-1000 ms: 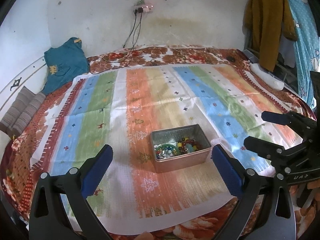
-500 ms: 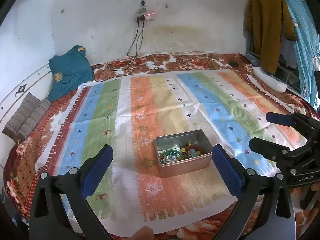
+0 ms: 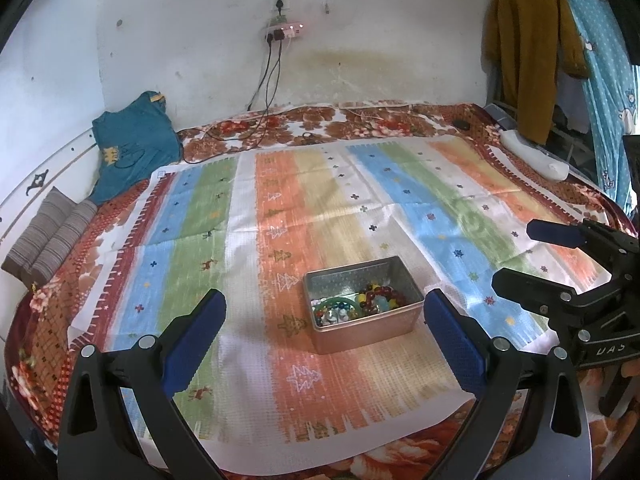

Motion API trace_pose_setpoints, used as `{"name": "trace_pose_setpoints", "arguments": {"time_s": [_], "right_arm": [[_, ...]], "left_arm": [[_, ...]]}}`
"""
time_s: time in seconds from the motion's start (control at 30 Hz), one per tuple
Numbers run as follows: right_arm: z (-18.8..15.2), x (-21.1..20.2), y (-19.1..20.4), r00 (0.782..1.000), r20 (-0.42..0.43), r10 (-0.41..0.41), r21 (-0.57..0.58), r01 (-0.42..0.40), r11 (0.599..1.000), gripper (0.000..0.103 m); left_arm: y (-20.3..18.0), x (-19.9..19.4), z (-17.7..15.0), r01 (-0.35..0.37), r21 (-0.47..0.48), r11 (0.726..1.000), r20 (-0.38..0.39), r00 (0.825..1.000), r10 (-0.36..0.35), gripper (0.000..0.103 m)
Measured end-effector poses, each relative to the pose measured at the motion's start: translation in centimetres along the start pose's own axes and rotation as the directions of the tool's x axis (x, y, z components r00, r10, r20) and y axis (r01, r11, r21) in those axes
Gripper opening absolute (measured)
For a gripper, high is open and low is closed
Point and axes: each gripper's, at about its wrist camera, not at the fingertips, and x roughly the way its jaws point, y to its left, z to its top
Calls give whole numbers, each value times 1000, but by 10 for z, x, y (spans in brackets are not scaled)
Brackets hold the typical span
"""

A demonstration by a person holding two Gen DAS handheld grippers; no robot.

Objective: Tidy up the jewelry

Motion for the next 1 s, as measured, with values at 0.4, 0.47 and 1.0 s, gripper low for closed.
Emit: {"name": "trace_pose_setpoints", "arguments": {"time_s": [0.4,0.47,1.0], "right_arm": [[-1,1,5,1000,-8,-3,-26,3,1000,95],[-2,0,5,1000,-7,-6,-32,6,999,95],[1,-8,3,999,40,-35,-23,36,999,95]], "left_arm": [[1,2,-2,14,4,1000,-3,1000,-14,97],[0,2,-4,15,9,1000,1,1000,-15,97],[3,-4,-4,19,7,1000,29,999,-19,97]]}}
